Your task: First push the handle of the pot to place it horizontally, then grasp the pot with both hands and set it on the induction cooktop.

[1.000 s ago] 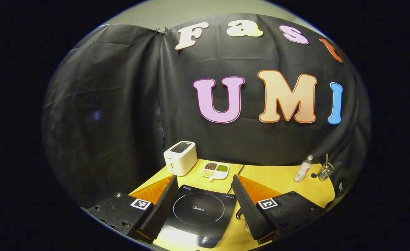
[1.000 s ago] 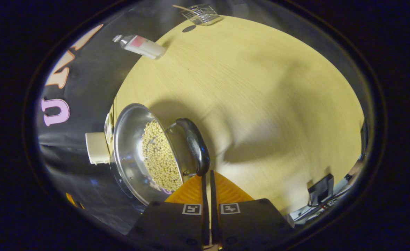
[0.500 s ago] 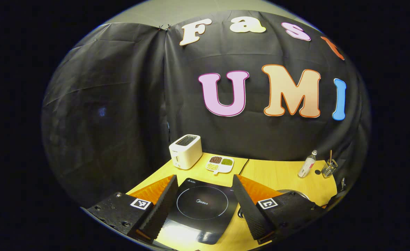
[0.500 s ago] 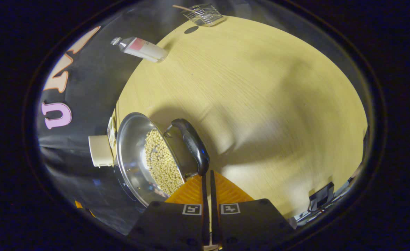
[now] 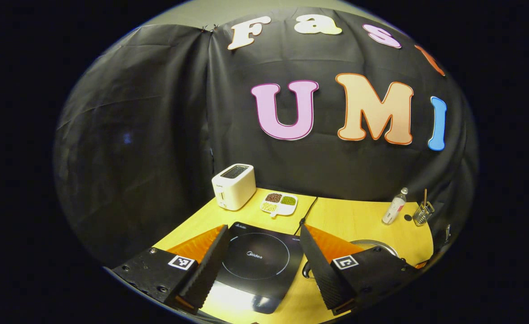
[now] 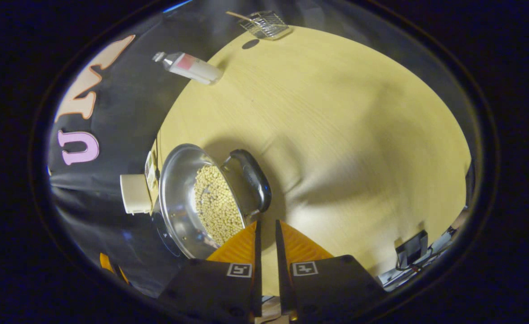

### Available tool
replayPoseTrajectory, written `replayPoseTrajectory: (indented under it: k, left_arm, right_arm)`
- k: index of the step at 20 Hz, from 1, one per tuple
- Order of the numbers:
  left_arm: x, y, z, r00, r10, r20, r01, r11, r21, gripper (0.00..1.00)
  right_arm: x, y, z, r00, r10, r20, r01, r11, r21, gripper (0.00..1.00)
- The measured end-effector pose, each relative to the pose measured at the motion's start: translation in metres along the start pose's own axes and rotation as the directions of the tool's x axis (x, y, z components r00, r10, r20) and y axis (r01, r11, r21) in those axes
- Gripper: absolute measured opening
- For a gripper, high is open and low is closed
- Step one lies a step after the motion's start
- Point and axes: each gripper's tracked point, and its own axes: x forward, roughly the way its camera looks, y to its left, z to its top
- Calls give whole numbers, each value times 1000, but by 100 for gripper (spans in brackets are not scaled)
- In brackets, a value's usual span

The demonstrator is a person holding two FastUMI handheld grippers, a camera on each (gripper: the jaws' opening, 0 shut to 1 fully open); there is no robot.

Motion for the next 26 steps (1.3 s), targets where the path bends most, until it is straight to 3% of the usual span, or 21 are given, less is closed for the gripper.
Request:
replayPoseTrajectory:
  k: [1, 3, 4, 5, 6, 7, 8, 9, 15, 16, 17, 18, 20, 21, 22, 23, 24, 25, 26]
  left_arm:
    - [4, -5, -5, 1000, -13, -8, 13, 1000, 2, 95]
    - [11, -16, -15, 998, -44, -38, 44, 999, 9, 96]
    - [14, -22, -21, 997, -59, -55, 60, 998, 17, 96]
    - [17, -26, -28, 995, -76, -71, 77, 997, 25, 96]
    - [20, -31, -34, 992, -90, -92, 93, 995, 33, 96]
    - [23, -35, -43, 988, -105, -115, 110, 993, 42, 96]
    - [27, -39, -51, 983, -119, -136, 127, 991, 49, 96]
    - [29, -44, -58, 978, -138, -155, 148, 988, 52, 96]
    - [52, -67, -113, 912, -252, -324, 273, 962, 21, 96]
    - [55, -70, -124, 895, -262, -360, 282, 960, 2, 96]
    - [58, -75, -134, 877, -278, -392, 293, 956, -21, 96]
    - [63, -80, -143, 859, -293, -420, 303, 952, -45, 97]
    - [70, -89, -162, 824, -310, -474, 315, 946, -71, 97]
    - [76, -93, -170, 810, -318, -493, 322, 943, -79, 97]
    - [80, -97, -176, 794, -327, -513, 330, 940, -89, 96]
    - [83, -101, -183, 775, -337, -534, 338, 936, -101, 97]
    - [86, -105, -190, 759, -344, -553, 343, 933, -110, 96]
    - [89, -109, -195, 743, -351, -570, 349, 930, -117, 97]
    - [92, -112, -198, 731, -352, -585, 352, 928, -119, 96]
  right_arm:
    - [-11, 1, -1, 1000, 8, 8, -8, 1000, -9, 22]
    - [-19, 5, -2, 999, 29, 21, -28, 999, -25, 49]
    - [-26, 7, 3, 999, 35, 28, -34, 999, -38, 44]
    - [-28, 8, 1, 998, 46, 34, -44, 998, -49, 55]
    - [-30, 10, 2, 998, 53, 38, -51, 997, -60, 59]
    - [-33, 11, 2, 997, 61, 41, -58, 996, -70, 75]
    - [-33, 13, 5, 997, 68, 49, -63, 995, -81, 79]
    - [-33, 16, 8, 996, 73, 56, -68, 993, -93, 89]
    - [-28, 19, 37, 990, 56, 128, -26, 975, -222, 92]
    - [-23, 19, 42, 989, 49, 137, -14, 970, -242, 100]
    - [-18, 21, 44, 989, 41, 144, -2, 965, -262, 92]
    - [-16, 22, 49, 988, 35, 149, 9, 958, -285, 100]
    - [-7, 26, 55, 989, 39, 144, 9, 949, -317, 100]
    - [-4, 28, 55, 990, 46, 132, -2, 948, -319, 93]
    - [2, 30, 55, 992, 51, 115, -12, 948, -318, 100]
    - [6, 32, 56, 994, 50, 100, -15, 947, -320, 100]
    - [11, 31, 58, 995, 46, 89, -14, 945, -326, 94]
    - [15, 29, 58, 996, 40, 79, -11, 944, -330, 100]
    - [19, 28, 57, 997, 36, 67, -12, 943, -332, 93]
